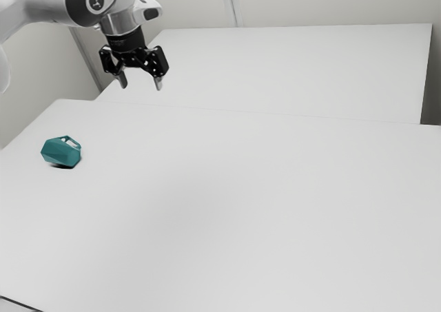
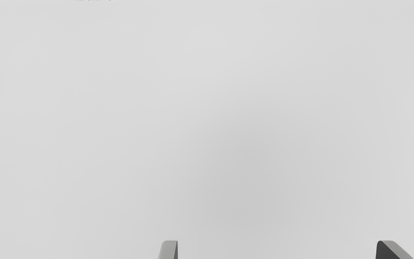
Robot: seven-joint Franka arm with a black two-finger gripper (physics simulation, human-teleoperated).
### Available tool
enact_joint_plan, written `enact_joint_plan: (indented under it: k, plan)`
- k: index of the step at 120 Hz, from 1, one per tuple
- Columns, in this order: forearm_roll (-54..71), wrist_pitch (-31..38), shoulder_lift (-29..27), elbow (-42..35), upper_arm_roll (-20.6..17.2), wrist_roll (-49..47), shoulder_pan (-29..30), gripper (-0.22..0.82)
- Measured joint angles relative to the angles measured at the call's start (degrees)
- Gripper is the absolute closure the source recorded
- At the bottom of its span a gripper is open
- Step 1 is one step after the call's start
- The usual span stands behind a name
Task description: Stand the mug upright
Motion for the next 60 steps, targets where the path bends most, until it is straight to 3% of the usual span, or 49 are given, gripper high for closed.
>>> enact_joint_plan:
  k: [43, 60]
  plan:
    - [-2.13, -0.89, -2.24, -1.13, 0.10, 0.08, 0.23, 0.00]
    - [-3.91, -0.10, -5.51, -6.68, 0.15, -0.03, 1.98, 0.00]
